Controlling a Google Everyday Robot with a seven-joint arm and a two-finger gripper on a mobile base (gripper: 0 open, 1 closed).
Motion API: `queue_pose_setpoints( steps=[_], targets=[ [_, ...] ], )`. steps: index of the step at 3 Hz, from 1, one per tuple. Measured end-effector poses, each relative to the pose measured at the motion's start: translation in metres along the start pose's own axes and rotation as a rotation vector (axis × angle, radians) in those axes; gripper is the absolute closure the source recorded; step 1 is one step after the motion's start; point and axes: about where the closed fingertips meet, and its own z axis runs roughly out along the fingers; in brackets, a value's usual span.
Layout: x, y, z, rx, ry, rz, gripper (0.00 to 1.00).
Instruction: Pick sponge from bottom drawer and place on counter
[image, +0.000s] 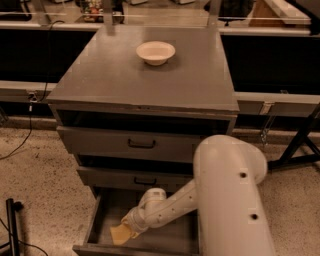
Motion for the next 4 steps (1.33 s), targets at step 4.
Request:
queue_pose_setpoints(
  steps=[4],
  targets=[
    [0.012,0.050,-0.152,0.181,-0.113,0.031,1.00]
  ],
)
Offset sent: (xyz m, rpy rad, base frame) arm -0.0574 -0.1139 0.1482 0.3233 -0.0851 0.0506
